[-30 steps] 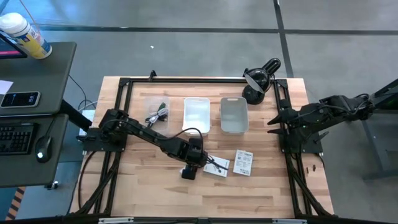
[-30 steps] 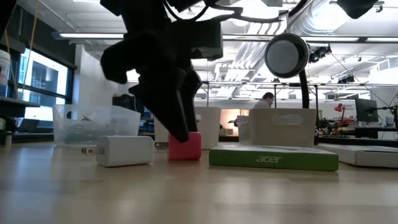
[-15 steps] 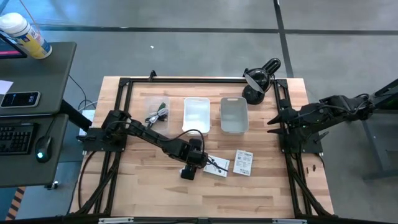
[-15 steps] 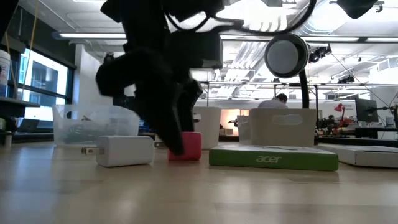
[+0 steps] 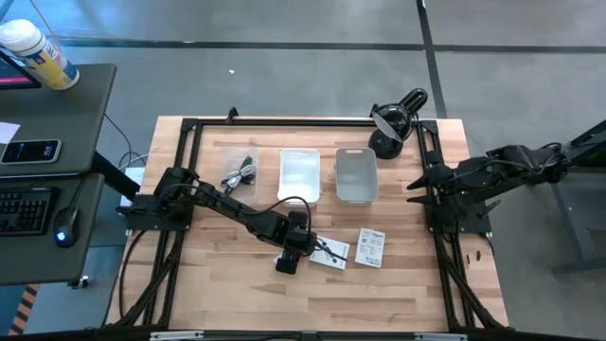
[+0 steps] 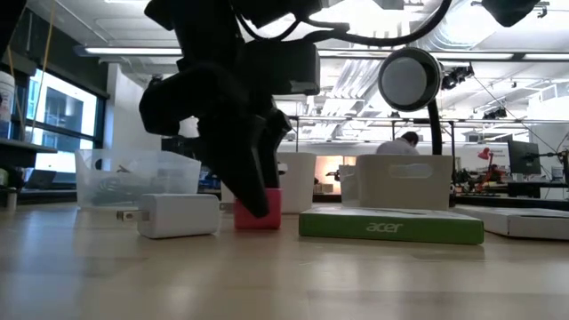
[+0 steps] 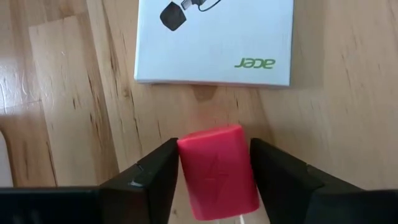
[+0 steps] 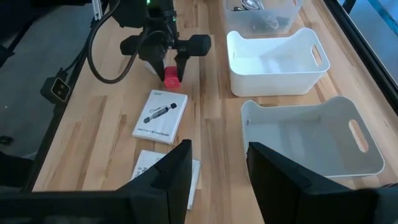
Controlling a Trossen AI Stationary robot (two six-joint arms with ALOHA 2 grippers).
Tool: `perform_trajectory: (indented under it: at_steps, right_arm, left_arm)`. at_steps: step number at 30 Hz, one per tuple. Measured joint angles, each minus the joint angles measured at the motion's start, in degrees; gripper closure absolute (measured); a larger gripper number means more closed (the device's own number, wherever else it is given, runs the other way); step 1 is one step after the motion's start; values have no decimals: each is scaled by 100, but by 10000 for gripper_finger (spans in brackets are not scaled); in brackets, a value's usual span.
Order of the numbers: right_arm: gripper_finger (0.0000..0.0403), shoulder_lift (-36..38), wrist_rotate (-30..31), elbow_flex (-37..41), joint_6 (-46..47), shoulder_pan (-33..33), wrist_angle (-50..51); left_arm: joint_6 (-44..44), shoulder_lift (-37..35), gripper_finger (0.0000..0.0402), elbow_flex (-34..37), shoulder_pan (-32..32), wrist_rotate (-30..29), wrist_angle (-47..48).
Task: Pick and place items into bin
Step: Put the pink adapter into the white bin
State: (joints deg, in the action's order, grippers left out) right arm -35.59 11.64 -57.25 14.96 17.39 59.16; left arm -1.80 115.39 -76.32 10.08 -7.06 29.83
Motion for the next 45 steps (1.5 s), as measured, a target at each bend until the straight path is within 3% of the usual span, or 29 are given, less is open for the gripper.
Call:
perform_trajectory:
  at_steps: [7, 22, 31, 40, 45]
  right_arm:
    - [258, 0, 0, 0, -18, 0, 2]
    - [258, 0, 2, 0, -42, 1, 4]
    - [258, 0, 2, 0, -42, 0, 7]
    - [258, 0, 1, 0, -16, 0, 4]
    - [258, 0, 0, 0, 37, 1, 4]
  left_arm:
    - [0, 0, 249, -1, 1, 1, 0]
    - [159, 0, 251, -246, 1, 45, 208]
    - [836, 0, 248, -1288, -5, -50, 1398]
    - [1587, 0, 247, -2784, -262, -883, 2662]
    - [2070, -8, 247, -3227, -601, -1216, 3159]
